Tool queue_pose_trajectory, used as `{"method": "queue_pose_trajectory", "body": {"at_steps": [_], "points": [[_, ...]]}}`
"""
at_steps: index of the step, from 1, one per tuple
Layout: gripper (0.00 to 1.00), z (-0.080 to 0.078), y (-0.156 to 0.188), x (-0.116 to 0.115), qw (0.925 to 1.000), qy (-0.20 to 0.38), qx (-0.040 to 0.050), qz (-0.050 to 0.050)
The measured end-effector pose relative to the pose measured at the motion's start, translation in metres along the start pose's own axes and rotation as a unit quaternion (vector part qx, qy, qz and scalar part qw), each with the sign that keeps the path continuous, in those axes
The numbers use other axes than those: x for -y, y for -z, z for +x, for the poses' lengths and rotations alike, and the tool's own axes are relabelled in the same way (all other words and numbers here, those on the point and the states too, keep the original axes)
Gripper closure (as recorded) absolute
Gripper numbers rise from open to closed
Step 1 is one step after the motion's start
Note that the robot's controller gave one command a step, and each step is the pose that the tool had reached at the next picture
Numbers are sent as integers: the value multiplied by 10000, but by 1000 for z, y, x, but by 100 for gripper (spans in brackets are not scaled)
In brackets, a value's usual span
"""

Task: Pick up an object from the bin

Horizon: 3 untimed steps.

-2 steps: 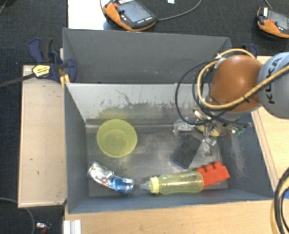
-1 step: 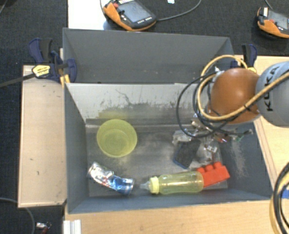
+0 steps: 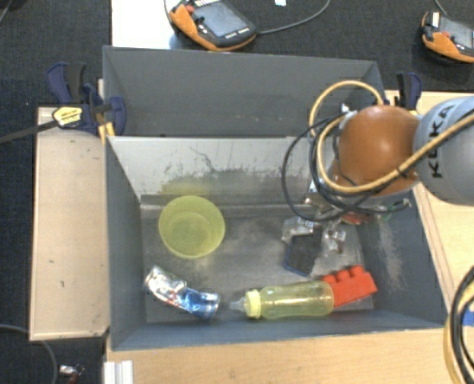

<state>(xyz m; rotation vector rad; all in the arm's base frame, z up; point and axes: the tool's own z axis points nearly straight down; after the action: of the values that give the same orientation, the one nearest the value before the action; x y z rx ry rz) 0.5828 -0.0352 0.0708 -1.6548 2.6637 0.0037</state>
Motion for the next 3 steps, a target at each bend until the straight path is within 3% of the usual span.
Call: {"method": "queue_pose_trajectory", "body": {"at_steps": [2, 3], "points": [[100, 1, 16, -3, 10000, -12, -16, -49], [100, -1, 52, -1, 10000, -27, 3, -17]]}}
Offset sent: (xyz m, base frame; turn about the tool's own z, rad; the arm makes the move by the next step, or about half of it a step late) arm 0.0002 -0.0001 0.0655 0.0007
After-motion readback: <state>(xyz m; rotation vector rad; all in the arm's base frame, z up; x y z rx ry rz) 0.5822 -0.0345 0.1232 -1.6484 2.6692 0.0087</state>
